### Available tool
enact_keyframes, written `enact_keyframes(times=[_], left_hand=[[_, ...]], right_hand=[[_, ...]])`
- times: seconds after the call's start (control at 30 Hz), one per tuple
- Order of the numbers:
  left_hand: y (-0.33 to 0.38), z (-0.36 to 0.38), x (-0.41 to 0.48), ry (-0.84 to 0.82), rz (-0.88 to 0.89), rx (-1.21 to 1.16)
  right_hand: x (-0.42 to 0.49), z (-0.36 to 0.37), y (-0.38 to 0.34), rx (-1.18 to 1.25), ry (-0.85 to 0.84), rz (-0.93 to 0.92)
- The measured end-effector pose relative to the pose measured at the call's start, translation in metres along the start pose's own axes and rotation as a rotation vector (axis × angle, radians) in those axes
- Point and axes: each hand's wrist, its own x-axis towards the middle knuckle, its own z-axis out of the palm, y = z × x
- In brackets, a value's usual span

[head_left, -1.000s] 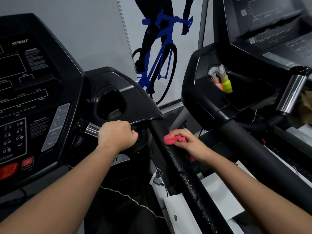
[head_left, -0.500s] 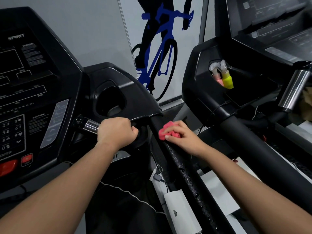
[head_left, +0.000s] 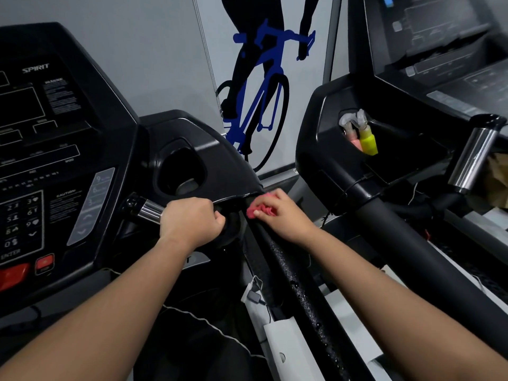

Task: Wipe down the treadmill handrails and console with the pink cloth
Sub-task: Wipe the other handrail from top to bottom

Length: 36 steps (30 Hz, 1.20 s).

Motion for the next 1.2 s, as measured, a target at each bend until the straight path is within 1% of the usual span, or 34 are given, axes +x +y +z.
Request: enact_keyframes(times=[0.07, 0.13, 0.23, 0.37, 0.43, 0.53, 0.67, 0.73, 0.8, 0.97, 1.07, 1.2], left_hand=[[0.0, 0.001, 0.0, 0.007, -0.002, 0.002], [0.0, 0.001, 0.0, 0.014, -0.004, 0.004], [0.0, 0.0, 0.001, 0.008, -0.009, -0.001], [0.001, 0.001, 0.0, 0.004, -0.013, -0.015], [0.001, 0.001, 0.0, 0.009, -0.013, -0.029], [0.0, 0.002, 0.0, 0.017, -0.006, -0.031], [-0.001, 0.005, 0.0, 0.025, -0.003, -0.025], [0.0, 0.005, 0.0, 0.029, -0.001, -0.016], [0.0, 0.004, 0.0, 0.032, 0.0, -0.008], [0.0, 0.001, -0.001, 0.029, 0.008, 0.02], [0.0, 0.001, -0.001, 0.037, 0.011, 0.033], [0.0, 0.002, -0.002, 0.044, 0.008, 0.033]], right_hand=[[-0.022, -0.004, 0.005, -0.022, -0.027, -0.091], [-0.037, -0.012, 0.01, 0.018, -0.063, -0.108], [-0.027, -0.02, 0.017, 0.019, -0.085, -0.026], [0.014, -0.012, 0.005, -0.057, -0.019, 0.051], [0.023, -0.004, -0.002, -0.083, 0.015, 0.061], [0.007, 0.003, -0.002, -0.153, 0.033, -0.018], [-0.031, -0.005, 0.004, -0.248, -0.047, -0.172], [-0.035, -0.012, 0.005, -0.253, -0.095, -0.172], [-0.021, -0.014, 0.003, -0.302, -0.097, -0.128], [0.018, 0.003, -0.014, -0.343, 0.007, -0.035], [0.006, 0.006, -0.015, -0.385, -0.031, -0.079], [-0.034, -0.006, -0.011, -0.476, -0.145, -0.209]])
